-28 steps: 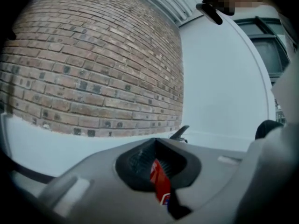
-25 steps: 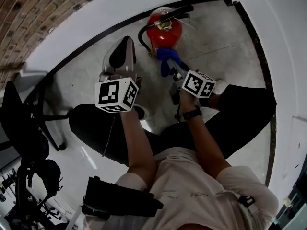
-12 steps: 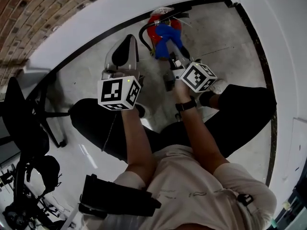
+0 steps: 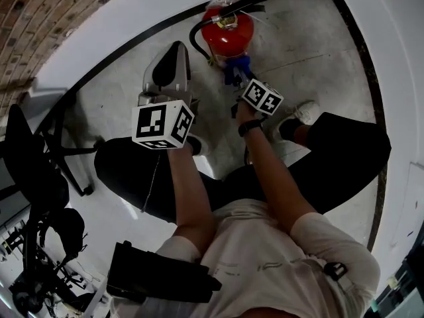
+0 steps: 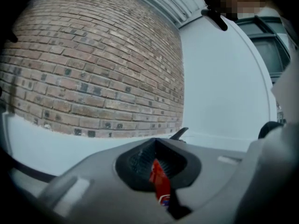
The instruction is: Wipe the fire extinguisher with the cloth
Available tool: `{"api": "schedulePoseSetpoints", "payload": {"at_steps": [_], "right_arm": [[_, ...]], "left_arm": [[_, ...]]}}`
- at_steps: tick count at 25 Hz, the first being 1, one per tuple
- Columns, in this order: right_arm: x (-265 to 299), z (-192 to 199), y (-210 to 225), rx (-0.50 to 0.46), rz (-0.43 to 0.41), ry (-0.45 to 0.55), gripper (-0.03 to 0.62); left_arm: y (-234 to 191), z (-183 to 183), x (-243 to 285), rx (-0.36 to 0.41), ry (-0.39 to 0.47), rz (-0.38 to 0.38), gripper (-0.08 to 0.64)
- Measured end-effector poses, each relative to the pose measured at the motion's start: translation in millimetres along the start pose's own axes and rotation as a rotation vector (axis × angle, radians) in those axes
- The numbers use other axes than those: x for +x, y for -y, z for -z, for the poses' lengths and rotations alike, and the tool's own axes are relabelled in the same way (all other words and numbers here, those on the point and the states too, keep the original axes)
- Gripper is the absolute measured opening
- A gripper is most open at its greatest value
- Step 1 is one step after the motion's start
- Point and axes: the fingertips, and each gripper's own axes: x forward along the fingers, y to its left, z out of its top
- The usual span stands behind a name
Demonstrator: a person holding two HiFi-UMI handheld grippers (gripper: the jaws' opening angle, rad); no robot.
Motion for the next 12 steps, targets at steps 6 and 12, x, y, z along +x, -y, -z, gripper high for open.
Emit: {"api": "schedulePoseSetpoints", "payload": {"at_steps": [6, 12], "right_arm": [[40, 67, 93, 0.067, 0.161, -0.186, 0.074], [75, 134, 136, 0.058, 0.251, -0.442, 0.078]], "left_arm": [[-3, 13, 5, -0.014, -0.031, 0.004, 0.000], [-12, 38, 5, -0.016, -0.081, -0.029, 0.000]]}}
